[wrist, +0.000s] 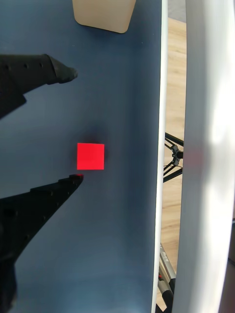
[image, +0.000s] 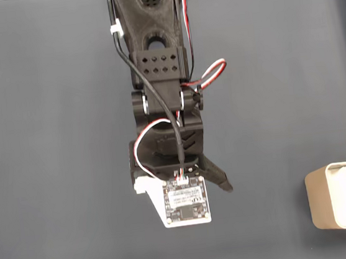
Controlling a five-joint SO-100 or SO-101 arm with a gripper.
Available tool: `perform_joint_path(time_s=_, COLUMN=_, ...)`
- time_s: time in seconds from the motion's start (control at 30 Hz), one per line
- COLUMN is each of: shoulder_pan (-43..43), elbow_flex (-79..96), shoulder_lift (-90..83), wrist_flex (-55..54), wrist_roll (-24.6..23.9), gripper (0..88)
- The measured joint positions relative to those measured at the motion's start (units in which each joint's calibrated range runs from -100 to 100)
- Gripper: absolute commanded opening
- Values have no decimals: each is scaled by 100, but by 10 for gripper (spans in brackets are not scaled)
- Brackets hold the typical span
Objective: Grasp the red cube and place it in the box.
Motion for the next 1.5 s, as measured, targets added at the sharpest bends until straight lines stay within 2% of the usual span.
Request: perform_joint_path(time_s=1.5, shoulder_pan=193, elbow_flex=-524, shoulder_lift=1155, wrist_flex=-231, wrist_roll=-103, gripper=429)
